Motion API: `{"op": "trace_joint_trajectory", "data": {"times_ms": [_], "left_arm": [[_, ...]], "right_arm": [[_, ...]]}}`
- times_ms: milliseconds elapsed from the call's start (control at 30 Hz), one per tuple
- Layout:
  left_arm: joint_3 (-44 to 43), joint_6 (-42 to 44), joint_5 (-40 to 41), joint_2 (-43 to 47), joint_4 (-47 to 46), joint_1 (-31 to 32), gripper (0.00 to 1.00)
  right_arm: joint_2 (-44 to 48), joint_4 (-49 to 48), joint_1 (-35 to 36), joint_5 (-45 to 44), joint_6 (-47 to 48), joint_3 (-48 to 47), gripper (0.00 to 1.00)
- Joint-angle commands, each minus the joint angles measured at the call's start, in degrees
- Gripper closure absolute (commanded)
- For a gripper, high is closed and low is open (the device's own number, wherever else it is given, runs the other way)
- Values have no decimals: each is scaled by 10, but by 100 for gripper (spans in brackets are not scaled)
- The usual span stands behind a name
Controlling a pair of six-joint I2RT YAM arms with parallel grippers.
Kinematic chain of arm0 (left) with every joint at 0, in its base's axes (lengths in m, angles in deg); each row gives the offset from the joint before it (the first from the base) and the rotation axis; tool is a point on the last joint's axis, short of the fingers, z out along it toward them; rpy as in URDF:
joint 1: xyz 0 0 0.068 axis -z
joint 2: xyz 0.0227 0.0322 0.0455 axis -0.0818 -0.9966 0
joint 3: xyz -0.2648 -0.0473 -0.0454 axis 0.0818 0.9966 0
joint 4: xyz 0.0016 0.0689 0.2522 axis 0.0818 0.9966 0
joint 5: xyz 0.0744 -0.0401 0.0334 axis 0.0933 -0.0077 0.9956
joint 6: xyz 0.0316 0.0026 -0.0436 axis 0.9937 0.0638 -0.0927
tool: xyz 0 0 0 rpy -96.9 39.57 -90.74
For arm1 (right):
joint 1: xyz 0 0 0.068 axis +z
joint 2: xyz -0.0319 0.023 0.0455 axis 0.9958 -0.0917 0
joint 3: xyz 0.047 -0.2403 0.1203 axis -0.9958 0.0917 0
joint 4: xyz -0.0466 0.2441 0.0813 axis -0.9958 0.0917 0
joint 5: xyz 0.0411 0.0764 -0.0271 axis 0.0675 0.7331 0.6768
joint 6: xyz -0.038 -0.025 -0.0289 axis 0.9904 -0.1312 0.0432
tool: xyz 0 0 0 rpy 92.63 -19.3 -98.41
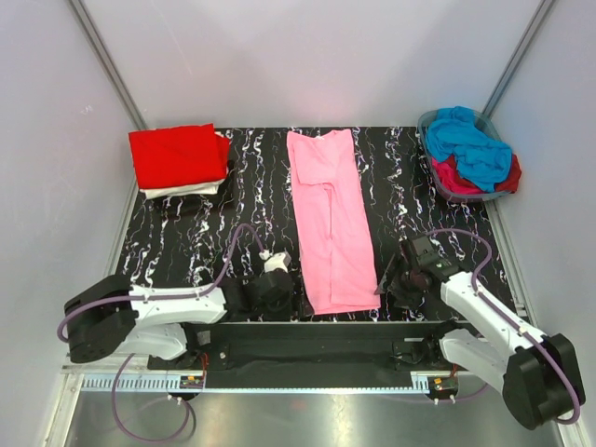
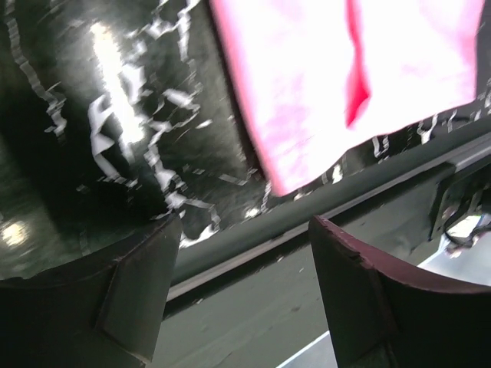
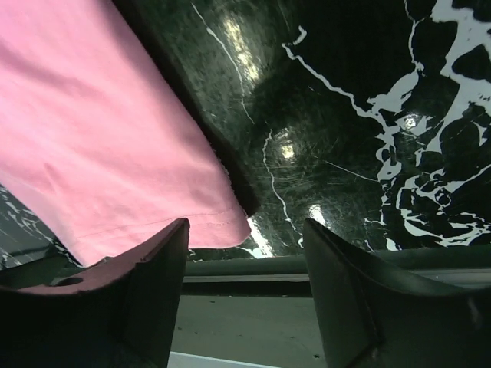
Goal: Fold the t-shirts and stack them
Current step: Fold the tshirt
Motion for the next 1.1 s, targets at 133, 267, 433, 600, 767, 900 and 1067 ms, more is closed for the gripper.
{"op": "trace_joint_trajectory", "data": {"times_ms": [133, 267, 433, 600, 767, 900, 1067], "left_arm": [[-29, -21, 71, -40, -24, 6, 27], [-44, -19, 80, -61, -18, 6, 28], [-67, -8, 81, -95, -20, 6, 33], [-77, 0, 75, -115, -25, 6, 41], [-77, 10, 68, -115, -47, 6, 54], [-73, 16, 65, -114, -67, 6, 70], [-71, 29, 60, -114, -82, 6, 100]], "right_arm": [[-45, -72, 16, 37, -16, -1, 39], [-86, -92, 36, 39, -18, -4, 47], [-87, -96, 39, 37, -20, -3, 52], [-91, -100, 40, 38, -20, -2, 60], [-90, -102, 41, 37, -20, -1, 68], [-85, -102, 40, 38, -20, 2, 80], [-84, -102, 41, 38, -20, 3, 92]]}}
